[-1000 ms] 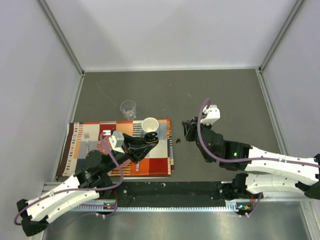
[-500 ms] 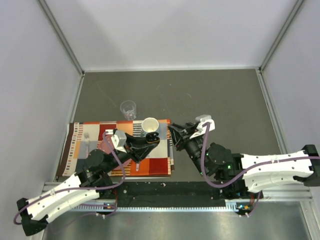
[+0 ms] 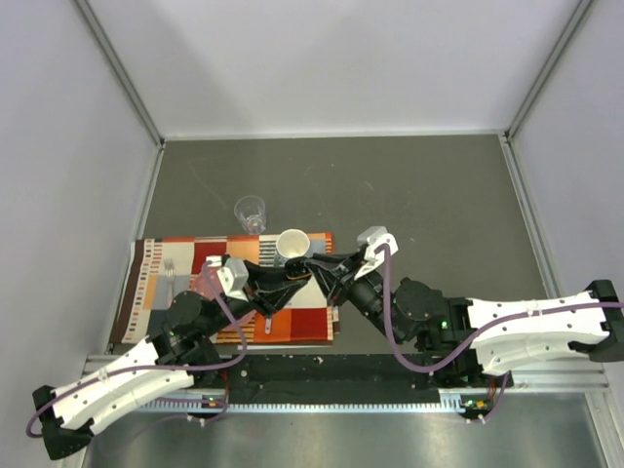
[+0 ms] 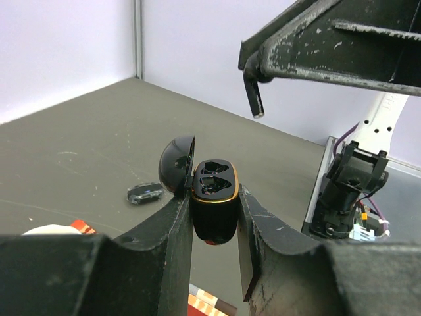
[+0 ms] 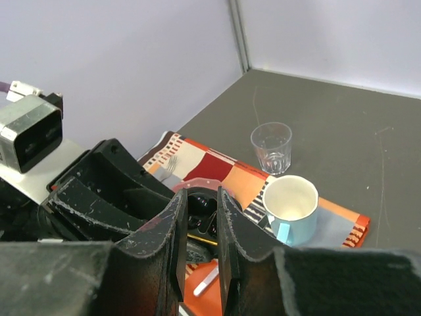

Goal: Insert the wireless bluetooth earbuds into the charging case
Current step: Place the earbud in the charging case.

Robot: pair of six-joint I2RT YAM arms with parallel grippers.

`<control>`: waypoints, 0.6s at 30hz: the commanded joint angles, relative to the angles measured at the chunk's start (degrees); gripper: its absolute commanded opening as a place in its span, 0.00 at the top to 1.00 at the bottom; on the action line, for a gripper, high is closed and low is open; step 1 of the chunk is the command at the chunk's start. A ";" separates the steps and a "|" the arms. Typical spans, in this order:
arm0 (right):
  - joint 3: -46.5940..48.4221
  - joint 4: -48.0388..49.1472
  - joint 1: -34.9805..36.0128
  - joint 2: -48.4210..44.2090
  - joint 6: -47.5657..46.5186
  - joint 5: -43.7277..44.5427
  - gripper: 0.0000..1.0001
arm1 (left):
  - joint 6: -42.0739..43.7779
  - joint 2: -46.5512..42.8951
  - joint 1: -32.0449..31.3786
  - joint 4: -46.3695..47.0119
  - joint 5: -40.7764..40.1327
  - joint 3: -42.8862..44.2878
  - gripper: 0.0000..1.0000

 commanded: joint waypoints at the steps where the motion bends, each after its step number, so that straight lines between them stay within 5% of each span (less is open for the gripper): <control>1: 3.33 -2.81 0.88 0.06 1.44 -3.74 1.00 | 3.73 -0.74 -0.18 5.31 1.00 0.88 1.00; 18: 3.25 0.17 0.88 1.12 -3.12 -2.07 1.00 | 6.63 -1.45 -0.18 7.70 4.52 -0.18 1.00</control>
